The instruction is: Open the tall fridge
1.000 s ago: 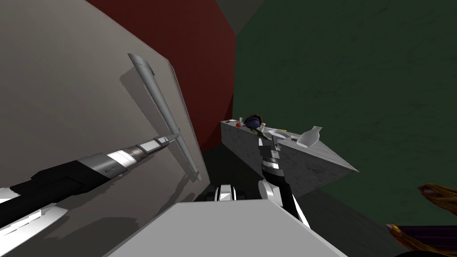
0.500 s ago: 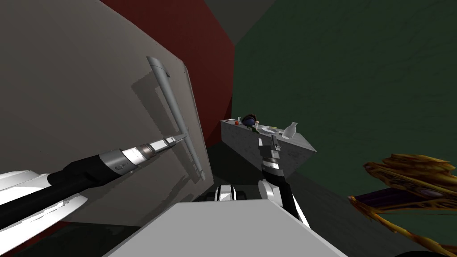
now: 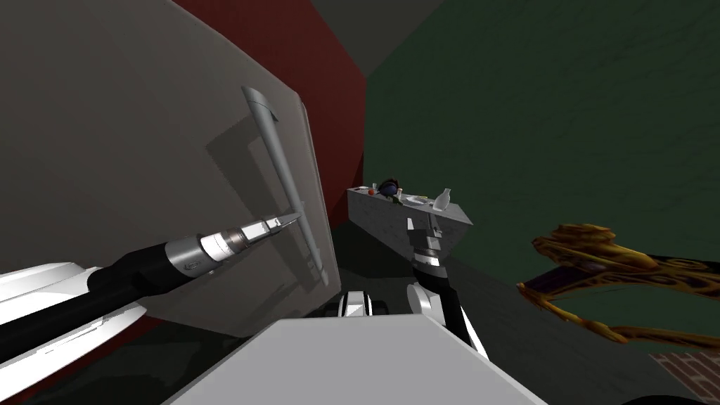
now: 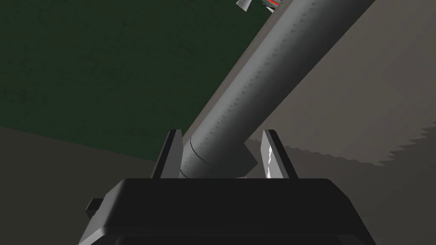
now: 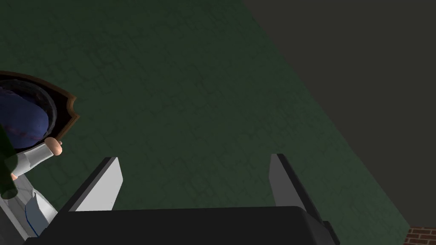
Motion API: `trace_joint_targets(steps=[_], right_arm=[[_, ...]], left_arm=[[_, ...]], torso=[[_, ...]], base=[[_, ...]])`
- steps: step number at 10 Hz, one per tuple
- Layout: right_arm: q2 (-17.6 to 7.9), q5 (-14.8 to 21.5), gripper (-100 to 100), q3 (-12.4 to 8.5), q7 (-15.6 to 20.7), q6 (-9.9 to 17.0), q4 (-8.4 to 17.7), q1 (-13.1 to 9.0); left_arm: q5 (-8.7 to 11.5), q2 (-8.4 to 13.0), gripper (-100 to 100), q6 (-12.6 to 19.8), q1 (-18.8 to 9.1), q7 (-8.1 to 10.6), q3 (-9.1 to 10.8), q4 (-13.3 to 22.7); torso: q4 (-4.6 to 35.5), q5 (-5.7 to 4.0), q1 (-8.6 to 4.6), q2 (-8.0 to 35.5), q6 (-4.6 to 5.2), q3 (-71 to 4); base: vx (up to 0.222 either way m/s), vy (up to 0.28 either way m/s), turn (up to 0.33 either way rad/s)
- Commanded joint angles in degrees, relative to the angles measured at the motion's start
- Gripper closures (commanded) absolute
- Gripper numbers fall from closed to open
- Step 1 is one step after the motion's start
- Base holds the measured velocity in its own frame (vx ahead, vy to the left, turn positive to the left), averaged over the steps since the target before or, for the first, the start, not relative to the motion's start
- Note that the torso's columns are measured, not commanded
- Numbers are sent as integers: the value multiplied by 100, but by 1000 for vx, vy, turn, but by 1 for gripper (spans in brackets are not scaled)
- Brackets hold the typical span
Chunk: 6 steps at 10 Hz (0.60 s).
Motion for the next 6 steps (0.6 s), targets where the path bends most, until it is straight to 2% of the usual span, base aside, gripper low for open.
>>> trace_joint_targets(steps=[1, 5, 6], right_arm=[[0, 0, 0, 0, 0, 0, 0, 0], [0, 0, 0, 0, 0, 0, 0, 0], [-1, 0, 0, -1, 0, 0, 0, 0]], left_arm=[[8, 139, 100, -306, -21, 0, -48, -29], [24, 387, 100, -830, -34, 3, -85, -49], [13, 359, 100, -701, -29, -13, -92, -69]], torso=[[0, 1, -4, 6, 1, 8], [-4, -18, -35, -34, 19, -25], [-3, -20, -31, -30, 22, -27]], base=[[-255, 96, -63], [-274, 104, -64], [-131, 64, -35]])
